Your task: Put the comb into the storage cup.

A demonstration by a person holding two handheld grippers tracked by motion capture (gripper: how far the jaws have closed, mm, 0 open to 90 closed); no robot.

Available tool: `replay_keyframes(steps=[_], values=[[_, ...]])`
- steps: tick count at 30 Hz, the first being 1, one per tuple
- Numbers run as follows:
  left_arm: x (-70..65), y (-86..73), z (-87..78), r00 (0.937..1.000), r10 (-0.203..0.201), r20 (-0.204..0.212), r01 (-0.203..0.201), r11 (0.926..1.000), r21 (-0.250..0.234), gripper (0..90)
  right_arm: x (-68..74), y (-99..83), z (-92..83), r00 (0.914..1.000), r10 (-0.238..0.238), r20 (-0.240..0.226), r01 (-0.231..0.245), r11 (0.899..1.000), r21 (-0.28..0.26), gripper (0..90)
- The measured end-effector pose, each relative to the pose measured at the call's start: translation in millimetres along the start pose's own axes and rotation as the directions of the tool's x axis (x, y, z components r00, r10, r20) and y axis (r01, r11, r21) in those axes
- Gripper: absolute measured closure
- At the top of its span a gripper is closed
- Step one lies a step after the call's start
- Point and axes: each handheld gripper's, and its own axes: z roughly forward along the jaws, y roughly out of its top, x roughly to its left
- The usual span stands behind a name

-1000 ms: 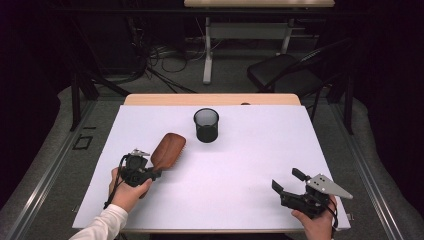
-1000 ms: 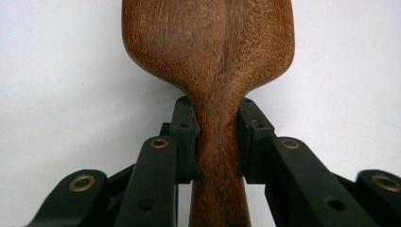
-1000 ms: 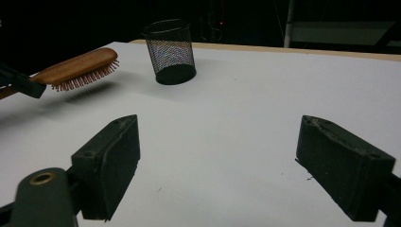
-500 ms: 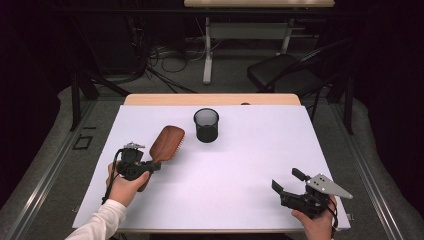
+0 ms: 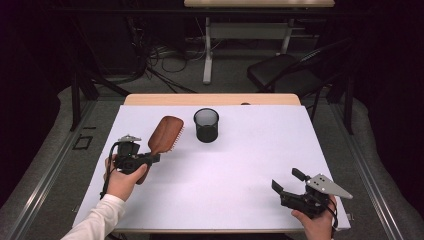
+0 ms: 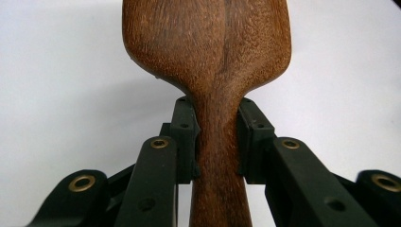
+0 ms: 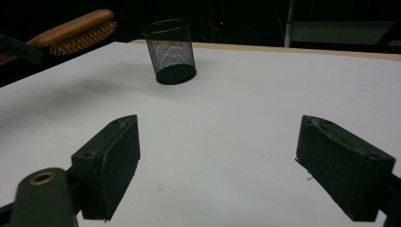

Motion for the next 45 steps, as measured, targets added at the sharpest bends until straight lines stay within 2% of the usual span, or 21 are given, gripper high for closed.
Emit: replay_keyframes(steps=[5,15,26,34,39,45], values=[[-1.1,8.5,-6.6,1.0,-0.001,0.006,0.001,0.9995,-0.031,72.1,-0.1,-0.1,0.1,1.0,0.001,0.001,-0.001,1.0,0.001,13.9],[-4.2,23.7,-12.8,0.9997,0.005,0.023,-0.003,0.9981,-0.062,72.0,-0.2,-0.8,1.3,1.0,0.005,-0.002,-0.005,1.0,-0.001,13.9],[-14.0,39.8,-11.3,0.9987,0.043,0.028,-0.041,0.996,-0.079,72.0,2.0,-1.2,3.9,0.9999,-0.005,-0.011,0.005,1.0,0.014,13.9],[-20.6,49.5,-10.4,0.9966,0.064,0.052,-0.059,0.9931,-0.101,72.0,1.9,-0.5,5.7,0.9998,-0.012,-0.018,0.012,1.0,0.018,13.9],[-25.1,54.0,-6.9,0.9951,0.072,0.067,-0.065,0.9916,-0.112,71.9,2.3,0.7,9.7,0.9991,-0.004,-0.042,0.006,0.999,0.034,14.2],[-30.4,58.5,0.0,0.9927,0.085,0.086,-0.076,0.9911,-0.11,71.8,8.1,8.1,17.0,0.9961,-0.034,-0.082,0.038,0.998,0.055,14.2]])
